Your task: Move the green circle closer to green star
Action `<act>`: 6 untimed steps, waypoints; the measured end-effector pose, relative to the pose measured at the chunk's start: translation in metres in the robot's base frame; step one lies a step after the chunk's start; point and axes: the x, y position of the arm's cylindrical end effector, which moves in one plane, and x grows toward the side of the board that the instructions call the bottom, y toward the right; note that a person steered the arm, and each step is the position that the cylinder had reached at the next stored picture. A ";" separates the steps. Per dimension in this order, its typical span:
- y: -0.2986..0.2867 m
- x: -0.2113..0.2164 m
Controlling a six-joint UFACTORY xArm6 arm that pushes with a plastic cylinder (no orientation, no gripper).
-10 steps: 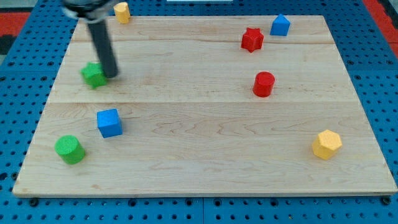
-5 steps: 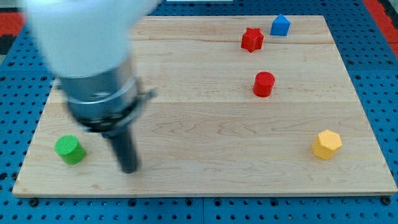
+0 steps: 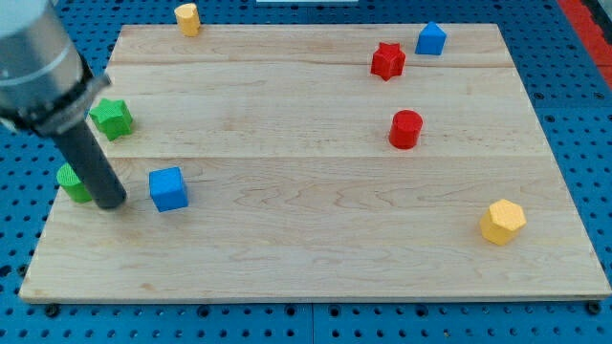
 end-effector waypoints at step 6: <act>-0.063 -0.079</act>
